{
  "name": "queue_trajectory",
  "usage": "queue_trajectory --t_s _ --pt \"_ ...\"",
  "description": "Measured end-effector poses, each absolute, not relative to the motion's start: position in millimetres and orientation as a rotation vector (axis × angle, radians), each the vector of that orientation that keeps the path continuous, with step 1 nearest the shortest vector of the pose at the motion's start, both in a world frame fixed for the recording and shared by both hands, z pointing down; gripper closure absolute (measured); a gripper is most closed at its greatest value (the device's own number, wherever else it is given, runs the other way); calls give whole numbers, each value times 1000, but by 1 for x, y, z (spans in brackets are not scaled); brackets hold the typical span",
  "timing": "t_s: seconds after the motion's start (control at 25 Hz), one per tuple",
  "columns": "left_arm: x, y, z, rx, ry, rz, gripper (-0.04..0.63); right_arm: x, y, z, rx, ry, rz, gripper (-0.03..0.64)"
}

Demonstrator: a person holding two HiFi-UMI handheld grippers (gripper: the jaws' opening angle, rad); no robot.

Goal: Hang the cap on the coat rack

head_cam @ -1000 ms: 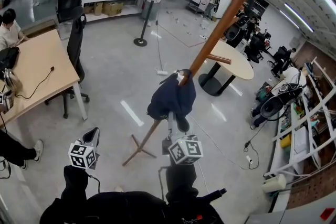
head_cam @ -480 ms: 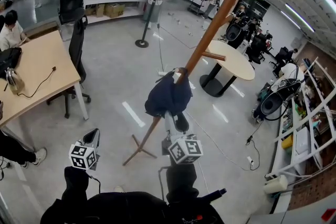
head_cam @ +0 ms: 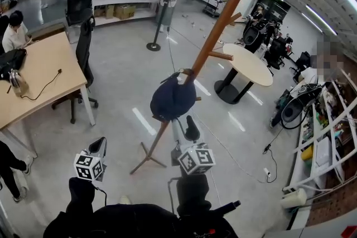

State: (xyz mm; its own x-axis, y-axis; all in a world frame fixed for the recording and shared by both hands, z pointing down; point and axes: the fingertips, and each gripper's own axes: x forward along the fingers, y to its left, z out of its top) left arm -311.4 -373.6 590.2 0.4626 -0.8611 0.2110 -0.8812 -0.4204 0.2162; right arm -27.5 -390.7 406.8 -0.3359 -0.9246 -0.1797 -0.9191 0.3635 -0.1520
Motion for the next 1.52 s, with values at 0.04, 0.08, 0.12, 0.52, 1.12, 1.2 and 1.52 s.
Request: queue_trajectory --t_s 0.04,0.08,0.12,0.52,1.12,1.2,1.52 --pt "-310 -371 590 2418 -1491 100 594 -25 -390 409 -1648 2391 -43 391" --pt "-310 -368 590 2415 -1496 103 594 -22 -388 410 -1645 2389 -49 391" --pt "-309 -366 590 2410 -1501 105 594 -21 -387 410 -1640 2388 -52 391" --pt "-293 -349 595 2387 -1533 118 594 -8 -377 415 -1606 2406 -54 395" --pt "-244 -324 581 2404 -1583 122 594 30 -362 438 -1583 2468 -58 614" --pt "-237 -320 581 2403 -1586 124 594 31 -361 445 -1575 2484 -74 614" --pt "-212 -299 581 2398 -1610 123 594 38 -350 466 -1516 2563 -102 614"
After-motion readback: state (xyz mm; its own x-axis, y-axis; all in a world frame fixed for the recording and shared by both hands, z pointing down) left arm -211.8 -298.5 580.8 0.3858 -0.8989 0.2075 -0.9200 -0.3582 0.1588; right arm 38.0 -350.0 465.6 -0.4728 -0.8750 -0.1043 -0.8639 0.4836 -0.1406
